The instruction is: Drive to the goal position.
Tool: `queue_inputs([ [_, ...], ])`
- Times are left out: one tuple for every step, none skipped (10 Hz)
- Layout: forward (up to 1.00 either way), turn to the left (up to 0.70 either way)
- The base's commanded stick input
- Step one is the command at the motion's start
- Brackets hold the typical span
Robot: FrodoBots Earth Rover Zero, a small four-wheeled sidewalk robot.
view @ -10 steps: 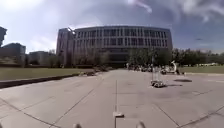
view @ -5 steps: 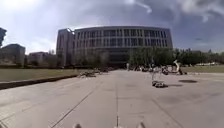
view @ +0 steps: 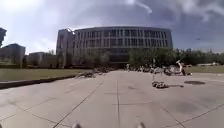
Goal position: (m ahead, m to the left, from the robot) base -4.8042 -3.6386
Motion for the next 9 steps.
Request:
queue_inputs([
  [0.7,-0.05],
  [0.7,-0.05],
  [0.7,-0.05],
  [0.7,-0.05],
  [0.7,-0.05],
  [0.7,-0.05],
  [0.7,-0.05],
  [0.7,-0.05],
  [0.7,-0.05],
])
